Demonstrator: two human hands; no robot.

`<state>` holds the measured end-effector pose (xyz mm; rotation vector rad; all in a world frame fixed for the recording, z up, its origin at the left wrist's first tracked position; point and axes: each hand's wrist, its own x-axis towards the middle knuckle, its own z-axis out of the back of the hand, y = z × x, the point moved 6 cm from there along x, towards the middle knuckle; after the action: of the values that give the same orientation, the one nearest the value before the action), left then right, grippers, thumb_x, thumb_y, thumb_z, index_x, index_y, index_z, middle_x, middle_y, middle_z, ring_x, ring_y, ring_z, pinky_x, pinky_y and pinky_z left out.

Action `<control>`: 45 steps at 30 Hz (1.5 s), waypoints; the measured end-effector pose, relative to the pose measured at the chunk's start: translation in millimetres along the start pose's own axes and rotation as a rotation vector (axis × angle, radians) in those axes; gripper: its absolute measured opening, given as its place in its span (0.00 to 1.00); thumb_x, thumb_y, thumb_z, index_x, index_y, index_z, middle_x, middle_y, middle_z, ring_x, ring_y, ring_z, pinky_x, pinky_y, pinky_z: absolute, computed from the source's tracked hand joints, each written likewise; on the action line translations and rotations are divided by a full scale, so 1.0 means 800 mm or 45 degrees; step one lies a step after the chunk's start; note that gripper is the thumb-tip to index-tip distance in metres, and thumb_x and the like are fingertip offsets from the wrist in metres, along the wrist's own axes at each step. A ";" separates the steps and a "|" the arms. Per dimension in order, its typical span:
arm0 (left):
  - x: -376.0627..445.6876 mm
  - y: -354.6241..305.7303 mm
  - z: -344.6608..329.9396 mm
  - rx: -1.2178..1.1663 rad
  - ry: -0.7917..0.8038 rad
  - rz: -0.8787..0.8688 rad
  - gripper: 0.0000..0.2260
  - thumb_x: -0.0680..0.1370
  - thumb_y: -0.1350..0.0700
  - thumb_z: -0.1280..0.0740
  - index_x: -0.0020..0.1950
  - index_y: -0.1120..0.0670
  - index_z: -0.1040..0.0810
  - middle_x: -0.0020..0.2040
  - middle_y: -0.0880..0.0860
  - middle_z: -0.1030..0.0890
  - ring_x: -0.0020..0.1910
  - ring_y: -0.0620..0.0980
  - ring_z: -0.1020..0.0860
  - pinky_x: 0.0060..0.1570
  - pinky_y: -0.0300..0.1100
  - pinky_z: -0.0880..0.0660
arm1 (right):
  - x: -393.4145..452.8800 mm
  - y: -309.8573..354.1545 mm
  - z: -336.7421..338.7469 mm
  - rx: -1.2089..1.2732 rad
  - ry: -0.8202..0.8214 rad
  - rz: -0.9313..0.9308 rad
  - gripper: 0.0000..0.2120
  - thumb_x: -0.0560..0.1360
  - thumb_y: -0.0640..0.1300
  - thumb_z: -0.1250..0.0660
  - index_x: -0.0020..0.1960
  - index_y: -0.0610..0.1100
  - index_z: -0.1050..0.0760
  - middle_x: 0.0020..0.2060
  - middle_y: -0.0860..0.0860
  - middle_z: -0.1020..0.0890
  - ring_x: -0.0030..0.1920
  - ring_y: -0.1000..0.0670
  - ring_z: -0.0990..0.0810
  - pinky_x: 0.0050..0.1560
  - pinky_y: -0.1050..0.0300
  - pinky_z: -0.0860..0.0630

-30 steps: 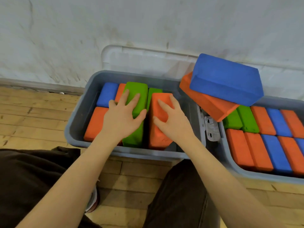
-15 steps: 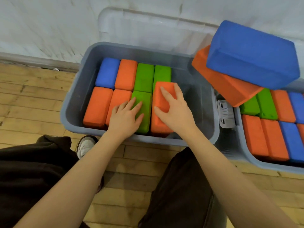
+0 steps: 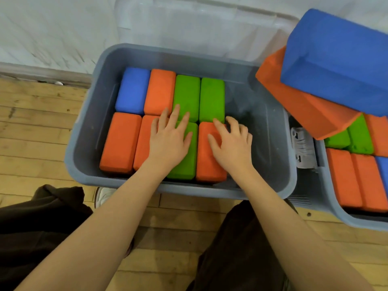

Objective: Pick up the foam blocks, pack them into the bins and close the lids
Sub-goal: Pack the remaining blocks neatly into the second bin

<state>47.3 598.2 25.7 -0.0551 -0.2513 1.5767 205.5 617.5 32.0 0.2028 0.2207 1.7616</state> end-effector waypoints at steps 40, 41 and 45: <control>0.140 -0.243 0.118 -0.298 0.036 -0.383 0.27 0.80 0.44 0.44 0.77 0.44 0.52 0.77 0.58 0.49 0.69 0.62 0.37 0.65 0.55 0.38 | 0.024 -0.187 0.228 0.027 -0.574 -0.387 0.28 0.76 0.57 0.38 0.74 0.59 0.42 0.77 0.51 0.49 0.75 0.38 0.55 0.69 0.32 0.58; 0.148 -0.249 0.111 -0.297 0.053 -0.393 0.28 0.80 0.43 0.43 0.77 0.43 0.53 0.77 0.58 0.51 0.69 0.62 0.37 0.65 0.55 0.37 | 0.026 -0.193 0.224 0.004 -0.533 -0.398 0.28 0.76 0.58 0.39 0.74 0.60 0.44 0.77 0.51 0.50 0.75 0.39 0.57 0.68 0.32 0.60; 0.173 -0.260 0.084 -0.504 0.124 -0.400 0.31 0.79 0.44 0.39 0.76 0.43 0.52 0.77 0.56 0.53 0.70 0.58 0.36 0.62 0.53 0.30 | 0.031 -0.202 0.210 -0.048 -0.530 -0.392 0.28 0.76 0.58 0.39 0.73 0.61 0.44 0.76 0.52 0.46 0.75 0.40 0.57 0.67 0.29 0.59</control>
<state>234.9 727.7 148.3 -0.3815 -0.4696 1.1907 396.2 679.6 152.9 0.4757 -0.0806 1.3816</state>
